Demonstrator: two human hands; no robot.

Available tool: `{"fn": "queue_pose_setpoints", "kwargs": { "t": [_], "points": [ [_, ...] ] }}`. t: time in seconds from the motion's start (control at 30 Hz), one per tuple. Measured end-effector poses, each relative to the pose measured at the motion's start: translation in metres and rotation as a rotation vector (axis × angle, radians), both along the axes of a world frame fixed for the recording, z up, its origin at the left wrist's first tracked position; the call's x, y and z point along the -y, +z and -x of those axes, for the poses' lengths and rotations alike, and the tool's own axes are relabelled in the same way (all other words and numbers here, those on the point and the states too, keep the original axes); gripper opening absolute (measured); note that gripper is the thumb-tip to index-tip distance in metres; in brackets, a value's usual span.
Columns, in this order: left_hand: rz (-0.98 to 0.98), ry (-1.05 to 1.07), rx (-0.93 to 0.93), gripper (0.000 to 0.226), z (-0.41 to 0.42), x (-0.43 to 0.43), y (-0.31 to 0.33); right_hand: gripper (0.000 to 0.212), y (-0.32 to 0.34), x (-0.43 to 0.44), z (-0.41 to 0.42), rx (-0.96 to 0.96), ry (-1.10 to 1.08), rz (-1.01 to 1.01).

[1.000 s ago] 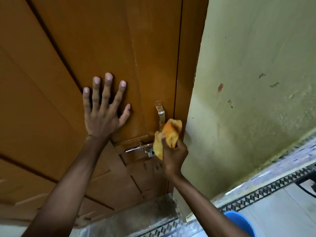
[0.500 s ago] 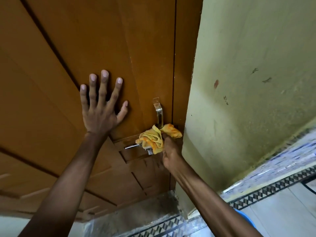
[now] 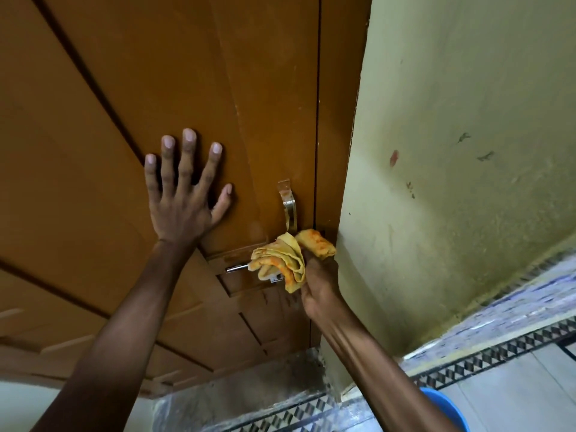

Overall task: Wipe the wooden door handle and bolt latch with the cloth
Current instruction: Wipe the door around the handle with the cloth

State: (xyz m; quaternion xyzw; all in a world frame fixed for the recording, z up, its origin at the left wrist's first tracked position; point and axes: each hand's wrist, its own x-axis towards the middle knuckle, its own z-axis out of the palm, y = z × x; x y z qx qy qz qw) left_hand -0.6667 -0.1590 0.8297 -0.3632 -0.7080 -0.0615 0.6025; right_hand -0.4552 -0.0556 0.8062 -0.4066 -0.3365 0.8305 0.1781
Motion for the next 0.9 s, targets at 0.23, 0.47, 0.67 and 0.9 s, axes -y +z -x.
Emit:
{"fn": "queue_pose_setpoints", "kwargs": {
  "t": [0.23, 0.47, 0.67, 0.9],
  "points": [
    [0.003, -0.012, 0.013, 0.073, 0.0, 0.0, 0.0, 0.025, 0.009, 0.002, -0.002, -0.03, 0.016, 0.041],
    [-0.001, -0.001, 0.02, 0.071, -0.002, 0.0, 0.002, 0.023, -0.012, 0.003, 0.006, -0.036, -0.069, 0.011],
    [0.003, -0.016, 0.022, 0.072, -0.003, 0.0, 0.003, 0.013, -0.004, -0.003, 0.007, -0.003, -0.014, -0.059],
    [0.005, -0.024, 0.016, 0.073, -0.001, 0.0, 0.002, 0.045, 0.01, -0.017, -0.027, 0.189, -0.263, -1.171]
  ]
}}
